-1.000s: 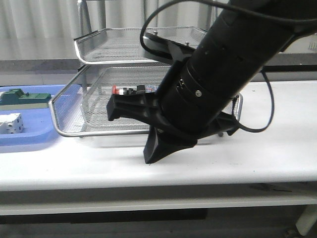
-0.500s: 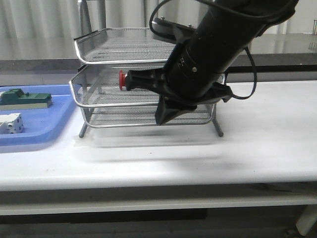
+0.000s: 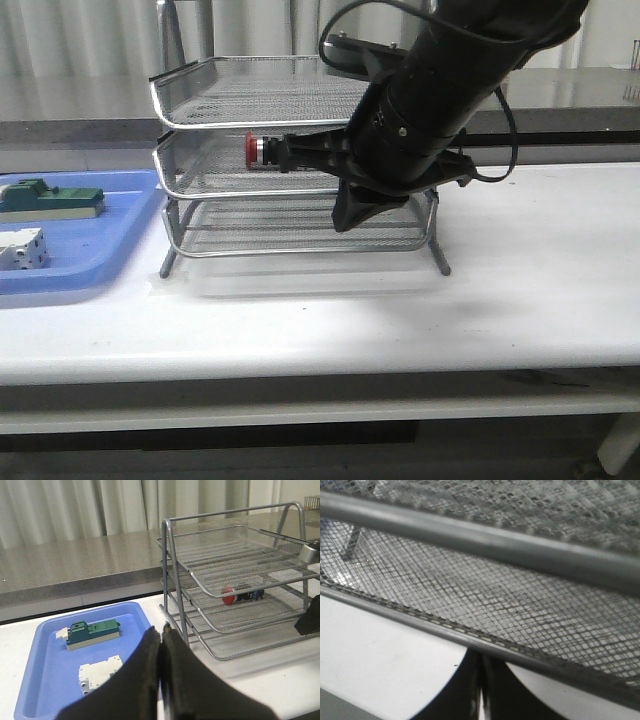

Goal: Place button on rack with both arms
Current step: 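Push the middle tray back into the rack with the right gripper, then withdraw the right gripper up and away from the rack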

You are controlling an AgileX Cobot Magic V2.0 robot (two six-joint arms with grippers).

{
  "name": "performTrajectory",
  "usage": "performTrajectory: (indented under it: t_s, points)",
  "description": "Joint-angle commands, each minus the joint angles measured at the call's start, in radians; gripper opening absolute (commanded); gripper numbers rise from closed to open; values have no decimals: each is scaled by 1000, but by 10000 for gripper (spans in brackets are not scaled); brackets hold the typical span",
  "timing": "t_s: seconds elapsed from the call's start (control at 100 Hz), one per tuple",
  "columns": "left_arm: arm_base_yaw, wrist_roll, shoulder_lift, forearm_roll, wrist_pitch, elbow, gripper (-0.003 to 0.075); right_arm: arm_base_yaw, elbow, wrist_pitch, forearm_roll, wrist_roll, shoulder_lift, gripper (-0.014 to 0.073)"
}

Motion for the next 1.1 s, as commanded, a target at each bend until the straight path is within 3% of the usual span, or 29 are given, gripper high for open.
performTrajectory:
  t_s: [0.0, 0.57, 1.09]
  points:
    - [1, -11, 7, -15, -80, -30, -21, -8, -34, -35, -12, -9, -56, -57]
    - [1, -11, 7, -15, -80, -30, -21, -27, 53, 99, -103, -9, -303, -57]
    - [1, -11, 7, -15, -80, -30, -21, -281, 336, 79, -187, -9, -739, -57]
